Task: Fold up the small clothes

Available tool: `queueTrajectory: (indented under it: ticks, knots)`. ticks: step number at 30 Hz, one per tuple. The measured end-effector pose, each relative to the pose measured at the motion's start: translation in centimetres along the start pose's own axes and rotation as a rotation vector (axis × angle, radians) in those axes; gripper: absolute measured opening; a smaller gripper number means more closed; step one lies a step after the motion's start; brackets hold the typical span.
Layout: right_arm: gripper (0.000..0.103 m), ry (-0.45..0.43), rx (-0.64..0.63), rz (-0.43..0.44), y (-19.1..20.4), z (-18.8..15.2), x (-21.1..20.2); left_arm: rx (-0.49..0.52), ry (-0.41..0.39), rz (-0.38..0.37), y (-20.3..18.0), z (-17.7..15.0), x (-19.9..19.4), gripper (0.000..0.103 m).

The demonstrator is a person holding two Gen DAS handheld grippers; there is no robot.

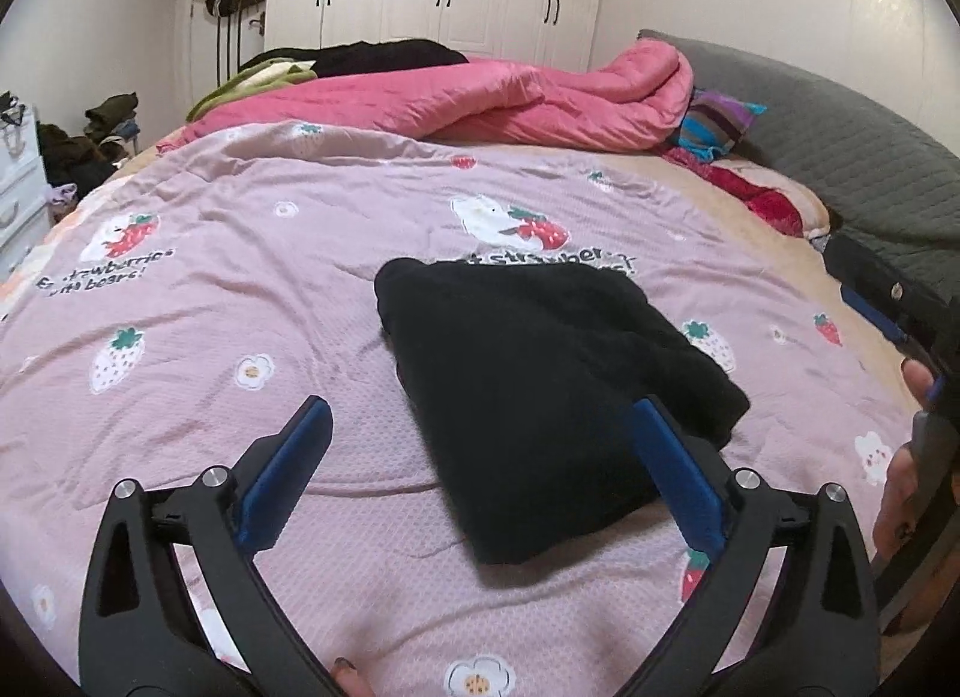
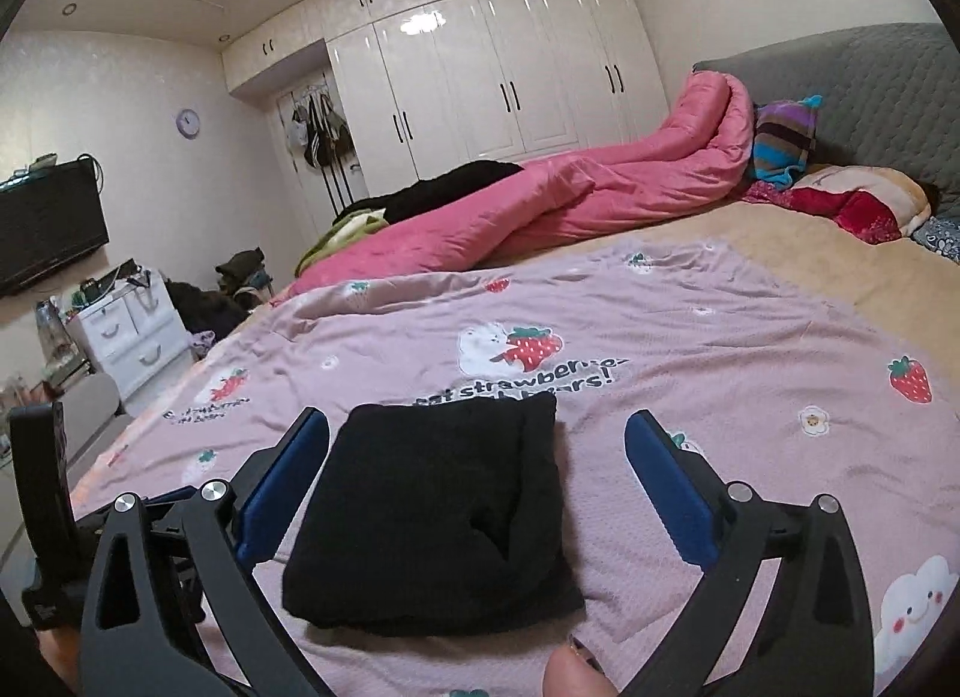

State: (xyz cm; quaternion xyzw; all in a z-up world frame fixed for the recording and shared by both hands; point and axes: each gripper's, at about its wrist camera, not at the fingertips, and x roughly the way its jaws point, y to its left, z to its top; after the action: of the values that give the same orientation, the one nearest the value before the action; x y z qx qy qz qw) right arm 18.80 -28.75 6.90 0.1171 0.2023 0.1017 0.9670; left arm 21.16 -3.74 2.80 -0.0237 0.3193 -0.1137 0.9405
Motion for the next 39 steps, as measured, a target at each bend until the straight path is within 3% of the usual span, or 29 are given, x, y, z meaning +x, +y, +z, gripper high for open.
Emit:
queueTrajectory:
  ticks: [14, 26, 34, 39]
  knots:
    - [0.098, 0.017, -0.051, -0.023, 1.4, -4.5, -4.4, 0.0, -0.039, 0.001, 0.0, -2.5, -4.2, 0.094]
    - [0.099, 0.017, -0.128, -0.12, 2.1, -9.4, -7.8, -0.006, -0.035, 0.016, 0.1, -6.3, -6.2, 0.094]
    - [0.099, 0.121, -0.018, -0.121, 0.5, -13.1, -8.1, -0.04, 0.022, 0.013, 0.6, -10.5, -6.0, 0.094]
    - [0.099, 0.189, -0.043, -0.173, 0.2, -15.0, -6.9, -0.036, 0.065, 0.036, 0.9, -11.7, -4.6, 0.094]
